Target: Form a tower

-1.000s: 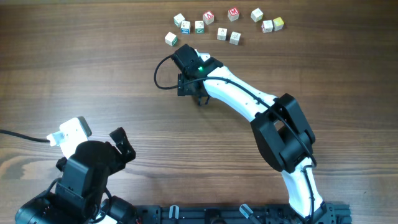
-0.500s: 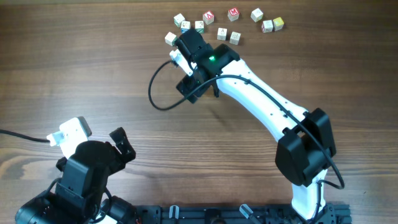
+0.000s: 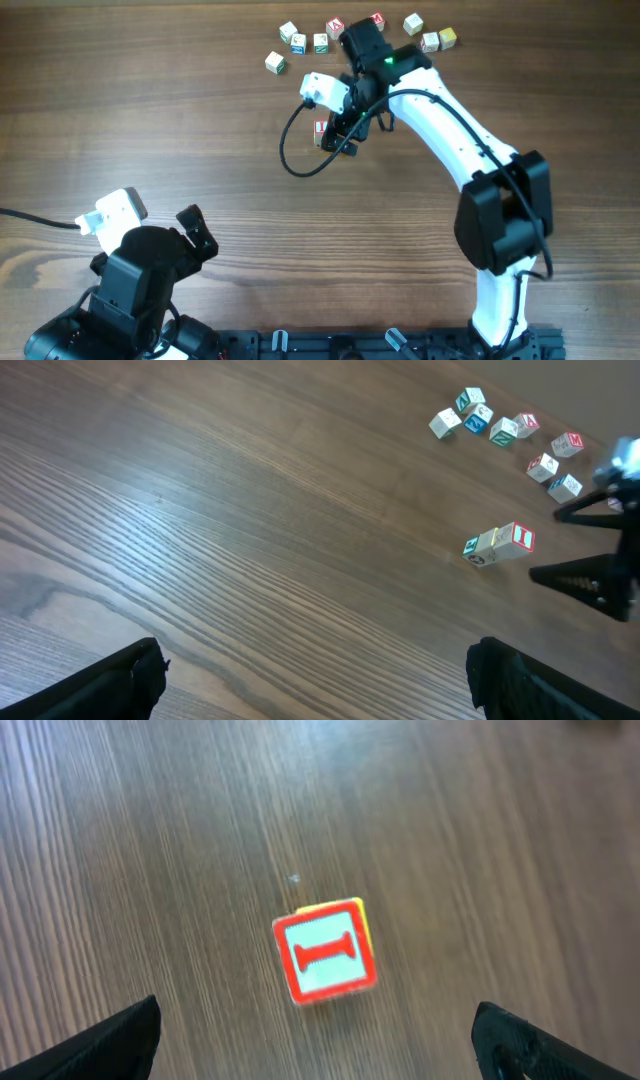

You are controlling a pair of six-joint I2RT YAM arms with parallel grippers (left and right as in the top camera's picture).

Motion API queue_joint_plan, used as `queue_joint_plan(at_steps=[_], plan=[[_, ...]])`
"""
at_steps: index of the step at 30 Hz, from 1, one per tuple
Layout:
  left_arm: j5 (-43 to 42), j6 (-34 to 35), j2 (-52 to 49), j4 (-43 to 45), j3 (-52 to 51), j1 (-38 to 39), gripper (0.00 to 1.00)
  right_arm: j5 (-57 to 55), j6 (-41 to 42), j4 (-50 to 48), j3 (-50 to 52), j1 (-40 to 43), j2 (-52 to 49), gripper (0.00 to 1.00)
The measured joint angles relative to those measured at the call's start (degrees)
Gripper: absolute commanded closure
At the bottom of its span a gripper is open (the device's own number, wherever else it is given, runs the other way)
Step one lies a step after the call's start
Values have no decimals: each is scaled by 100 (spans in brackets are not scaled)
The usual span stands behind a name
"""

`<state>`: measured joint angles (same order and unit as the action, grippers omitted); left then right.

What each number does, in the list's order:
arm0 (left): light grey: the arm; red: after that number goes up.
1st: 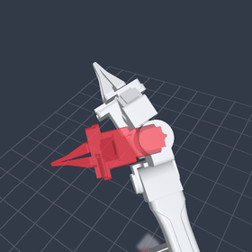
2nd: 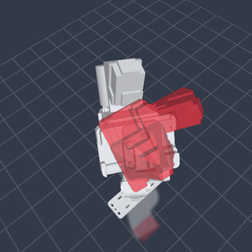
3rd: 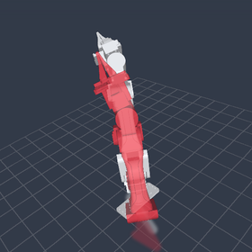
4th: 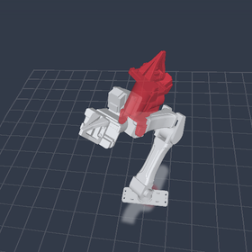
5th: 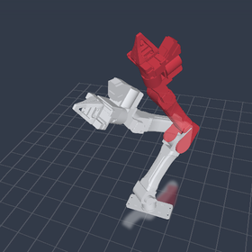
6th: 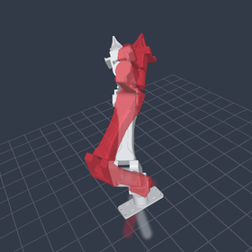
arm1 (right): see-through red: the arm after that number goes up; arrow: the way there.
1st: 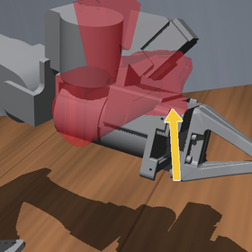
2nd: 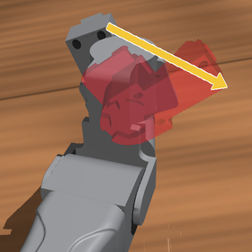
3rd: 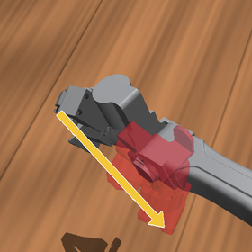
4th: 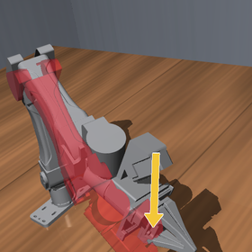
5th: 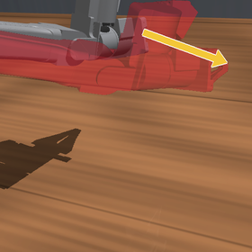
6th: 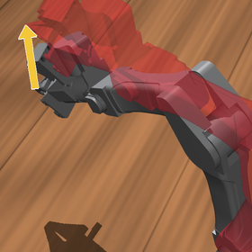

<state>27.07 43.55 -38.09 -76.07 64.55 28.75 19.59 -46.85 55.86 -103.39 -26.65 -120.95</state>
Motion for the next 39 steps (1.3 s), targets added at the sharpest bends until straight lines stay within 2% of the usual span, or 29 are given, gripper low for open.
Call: queue_joint_plan(at_steps=[6, 12, 17, 18, 21, 22, 35, 39], plan=[[0, 0, 0, -2, 0, 0, 0, 127, -144, -356, 0, 2, -334, 1], [0, 0, 0, 0, 0, 0, 0, 273, -280, -490, 0, 2, -669, 8], [0, 0, 0, 0, 0, 0, 0, 415, -319, -686, 0, 2, -715, 17], [-2, 0, 0, 0, 0, 0, 0, 442, -321, -695, 0, 2, -715, 21], [0, 0, 0, 0, 0, 0, 0, 448, -356, -710, 0, 2, -715, 42], [-2, 0, 0, 0, 0, 0, 0, 450, -341, -710, 0, 2, -715, 44], [0, 0, 0, 0, 0, 0, 0, 483, -306, -848, 0, 2, -715, 46], [0, 0, 0, 0, 0, 0, 0, 518, -225, -859, 0, 2, -715, 38]])
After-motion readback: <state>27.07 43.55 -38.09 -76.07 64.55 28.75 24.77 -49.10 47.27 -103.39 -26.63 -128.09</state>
